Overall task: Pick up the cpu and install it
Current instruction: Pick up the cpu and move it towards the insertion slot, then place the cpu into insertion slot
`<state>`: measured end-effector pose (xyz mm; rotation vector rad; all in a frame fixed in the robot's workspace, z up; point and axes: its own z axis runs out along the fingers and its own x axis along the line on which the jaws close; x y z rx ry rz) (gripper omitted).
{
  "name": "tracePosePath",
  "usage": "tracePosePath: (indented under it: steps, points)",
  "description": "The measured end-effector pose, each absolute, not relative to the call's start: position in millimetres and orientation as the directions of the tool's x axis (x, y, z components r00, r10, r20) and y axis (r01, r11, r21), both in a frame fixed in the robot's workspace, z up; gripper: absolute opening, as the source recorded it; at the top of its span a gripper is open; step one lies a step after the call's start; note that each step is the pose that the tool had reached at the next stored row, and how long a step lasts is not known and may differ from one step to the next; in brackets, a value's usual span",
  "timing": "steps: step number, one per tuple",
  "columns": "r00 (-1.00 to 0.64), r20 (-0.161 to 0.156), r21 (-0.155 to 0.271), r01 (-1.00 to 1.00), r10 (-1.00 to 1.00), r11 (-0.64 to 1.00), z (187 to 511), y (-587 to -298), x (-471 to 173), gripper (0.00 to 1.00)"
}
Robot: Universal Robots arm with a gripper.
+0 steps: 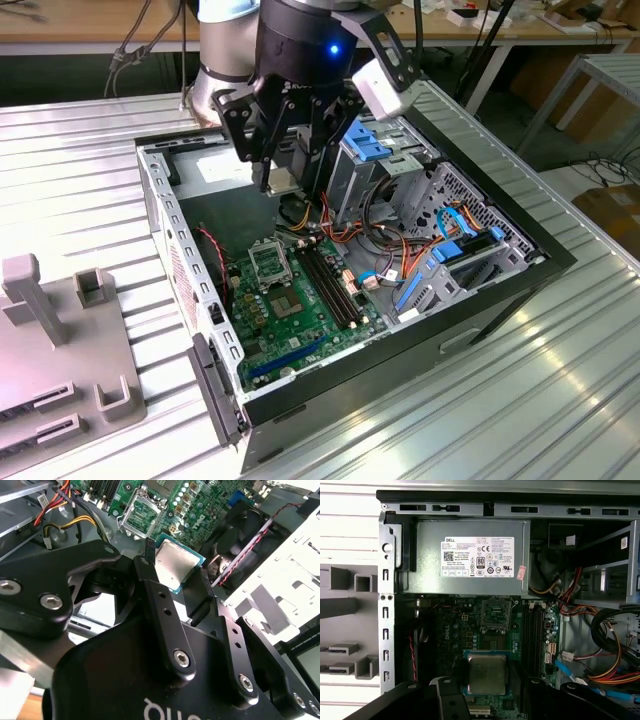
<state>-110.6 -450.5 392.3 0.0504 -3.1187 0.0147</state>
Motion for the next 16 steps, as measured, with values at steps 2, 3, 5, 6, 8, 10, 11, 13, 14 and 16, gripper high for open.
tracePosePath:
  steps: [2, 3, 5, 6, 8, 10, 11, 13, 14, 16]
  points:
    - [-0.999, 0.022, -0.009, -0.032, -0.032, 0.999, 392.0, -450.6, -110.5, 0.47]
    - [-0.999, 0.022, -0.009, -0.032, -0.032, 0.999, 392.0, -450.6, -110.4, 0.47]
    - [-0.999, 0.02, -0.009, -0.032, -0.032, 0.999, 391.8, -450.6, -110.4, 0.47]
    - [-0.999, 0.02, -0.009, -0.032, -0.032, 0.999, 391.8, -450.6, -110.4, 0.47]
    - [-0.999, 0.02, -0.009, -0.032, -0.032, 0.999, 391.8, -450.6, -110.4, 0.47]
    - [-0.999, 0.02, -0.009, -0.032, -0.032, 0.999, 391.8, -450.6, -110.4, 0.47]
    - [-0.999, 0.02, -0.009, -0.032, -0.032, 0.999, 391.7, -450.6, -110.4, 0.47]
    - [-0.999, 0.02, -0.009, -0.032, -0.032, 0.999, 391.7, -450.7, -110.5, 0.47]
    - [-0.999, 0.02, -0.009, -0.032, -0.032, 0.999, 391.8, -450.9, -110.5, 0.47]
    - [-0.999, 0.02, -0.009, -0.032, -0.032, 0.999, 391.7, -451.2, -110.4, 0.47]
